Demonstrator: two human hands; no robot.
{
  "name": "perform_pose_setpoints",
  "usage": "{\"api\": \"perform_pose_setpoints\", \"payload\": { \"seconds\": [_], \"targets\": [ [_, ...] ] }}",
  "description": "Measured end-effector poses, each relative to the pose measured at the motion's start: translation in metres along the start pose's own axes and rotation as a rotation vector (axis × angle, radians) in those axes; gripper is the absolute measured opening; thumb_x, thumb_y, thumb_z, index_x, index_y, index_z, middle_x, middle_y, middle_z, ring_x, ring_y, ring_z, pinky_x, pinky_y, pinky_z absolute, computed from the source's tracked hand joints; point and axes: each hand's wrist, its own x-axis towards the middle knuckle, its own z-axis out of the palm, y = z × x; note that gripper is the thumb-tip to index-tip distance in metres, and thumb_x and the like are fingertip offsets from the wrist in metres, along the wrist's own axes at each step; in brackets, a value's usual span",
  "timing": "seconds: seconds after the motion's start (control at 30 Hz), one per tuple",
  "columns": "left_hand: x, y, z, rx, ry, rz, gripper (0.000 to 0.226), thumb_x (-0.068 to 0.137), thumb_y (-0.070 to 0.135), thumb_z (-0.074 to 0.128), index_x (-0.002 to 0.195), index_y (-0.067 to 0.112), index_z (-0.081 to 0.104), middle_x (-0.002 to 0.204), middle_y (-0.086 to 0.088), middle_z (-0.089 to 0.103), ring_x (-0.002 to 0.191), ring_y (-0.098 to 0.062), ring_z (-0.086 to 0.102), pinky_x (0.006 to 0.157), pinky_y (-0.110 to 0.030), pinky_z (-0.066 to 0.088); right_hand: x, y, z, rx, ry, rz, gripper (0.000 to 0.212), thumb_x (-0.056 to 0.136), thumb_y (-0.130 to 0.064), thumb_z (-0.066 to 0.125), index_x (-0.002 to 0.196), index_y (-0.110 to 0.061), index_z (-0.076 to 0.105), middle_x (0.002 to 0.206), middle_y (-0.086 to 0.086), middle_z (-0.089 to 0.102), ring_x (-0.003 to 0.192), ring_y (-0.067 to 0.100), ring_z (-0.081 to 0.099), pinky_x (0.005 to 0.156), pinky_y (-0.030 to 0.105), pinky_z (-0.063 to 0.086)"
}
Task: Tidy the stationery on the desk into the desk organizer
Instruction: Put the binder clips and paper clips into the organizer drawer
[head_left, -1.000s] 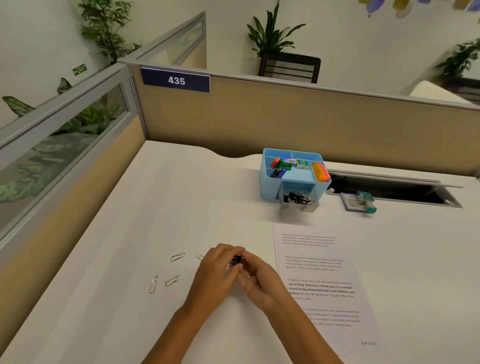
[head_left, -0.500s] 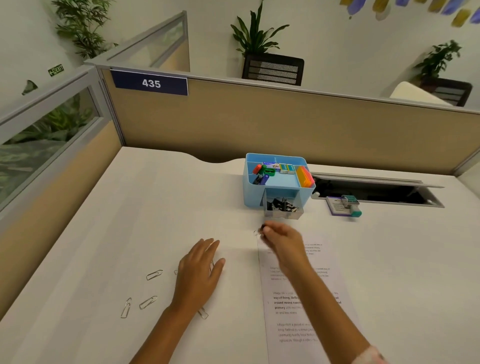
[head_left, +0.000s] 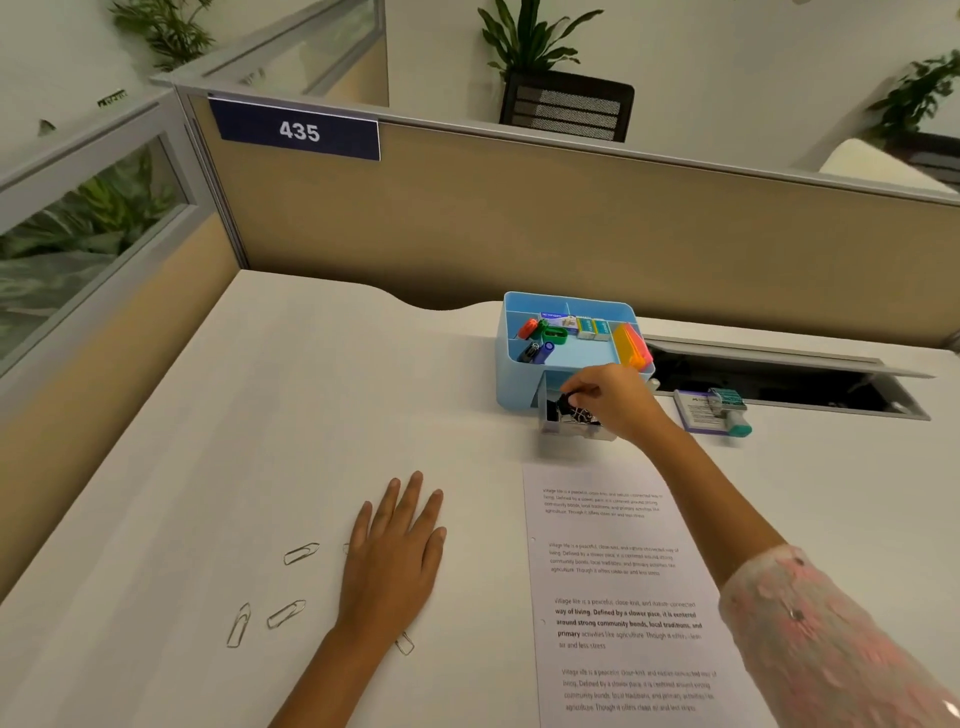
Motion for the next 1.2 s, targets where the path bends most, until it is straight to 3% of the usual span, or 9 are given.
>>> {"api": "perform_pose_setpoints", "payload": {
  "seconds": [0.17,0.27,0.37,0.57,0.7,0.87,0.97,1.03,1.2],
  "targets": [
    [0.0,0.001,-0.003,0.002,-0.01,0.003,0.065,0.094,0.048,0.001,0.139,0.024,0.041,0.151,0.0,0.031,0.14,-0.024,0.026,0.111,-0.044,0.02,-0.004,0.0,0.003,0.027,0.206,0.043,0.023,0.091,-0.009,0.056,0.112,-0.01,0.067,0.118,0.011,0.064,0.111,0.021,0.055,0.088,0.023,0.044],
    [0.0,0.002,-0.004,0.0,-0.02,0.0,0.066,0.094,0.049,-0.001,0.14,0.025,0.041,0.151,0.001,0.03,0.141,-0.023,0.025,0.111,-0.044,0.019,-0.026,-0.004,0.007,0.41,0.568,0.151,0.011,0.087,-0.014,0.064,0.095,-0.013,0.071,0.096,0.004,0.07,0.084,0.006,0.06,0.067,0.005,0.044],
    [0.0,0.001,-0.002,0.012,-0.022,-0.006,0.067,0.093,0.05,-0.003,0.141,0.027,0.037,0.153,0.003,0.025,0.142,-0.021,0.02,0.113,-0.041,0.015,-0.05,-0.011,0.027,0.83,0.77,0.401,0.006,0.083,-0.024,0.068,0.085,-0.019,0.065,0.08,-0.003,0.067,0.073,0.008,0.062,0.059,0.016,0.052],
    [0.0,0.003,-0.005,-0.006,-0.023,-0.005,0.069,0.093,0.051,-0.004,0.14,0.026,0.04,0.152,0.002,0.029,0.141,-0.022,0.022,0.112,-0.042,0.017,-0.064,-0.02,0.066,1.598,0.425,0.842,0.02,0.085,-0.022,0.067,0.097,-0.009,0.057,0.087,0.006,0.064,0.082,0.017,0.066,0.073,0.028,0.056],
    [-0.001,0.003,-0.007,-0.012,-0.026,-0.01,0.066,0.093,0.049,-0.001,0.14,0.027,0.04,0.152,0.003,0.028,0.142,-0.021,0.021,0.112,-0.042,0.017,-0.052,-0.026,0.072,1.596,0.455,0.806,0.021,0.088,-0.016,0.063,0.107,-0.008,0.058,0.091,0.008,0.066,0.083,0.017,0.066,0.071,0.025,0.055],
    [-0.001,0.003,-0.008,0.005,-0.044,-0.011,0.065,0.094,0.048,0.0,0.139,0.026,0.042,0.151,0.002,0.031,0.14,-0.021,0.026,0.111,-0.043,0.02,-0.037,-0.031,0.069,1.473,0.533,0.809,0.014,0.089,-0.015,0.061,0.079,-0.02,0.054,0.099,0.011,0.066,0.09,0.024,0.066,0.08,0.036,0.058],
    [0.0,0.002,-0.005,0.018,-0.042,-0.014,0.065,0.094,0.049,-0.001,0.14,0.027,0.04,0.152,0.003,0.029,0.141,-0.021,0.024,0.112,-0.041,0.02,-0.025,-0.032,0.061,1.459,0.561,0.78,0.006,0.089,-0.016,0.062,0.093,-0.016,0.057,0.093,0.008,0.065,0.083,0.018,0.065,0.065,0.023,0.056],
    [0.001,0.002,-0.005,0.03,-0.046,-0.015,0.063,0.095,0.048,0.001,0.14,0.027,0.039,0.151,0.003,0.029,0.141,-0.021,0.024,0.111,-0.042,0.02,-0.015,-0.032,0.055,1.456,0.569,0.748,0.02,0.089,-0.017,0.061,0.108,-0.014,0.055,0.095,0.006,0.064,0.087,0.018,0.065,0.067,0.024,0.056],
    [0.0,0.002,-0.004,0.032,-0.04,-0.019,0.065,0.093,0.05,-0.003,0.141,0.029,0.037,0.153,0.005,0.025,0.142,-0.019,0.02,0.114,-0.04,0.015,0.004,-0.034,0.042,1.404,0.552,0.72,0.017,0.089,-0.018,0.061,0.105,-0.017,0.054,0.103,0.006,0.063,0.094,0.02,0.065,0.068,0.024,0.057]
  ]
}}
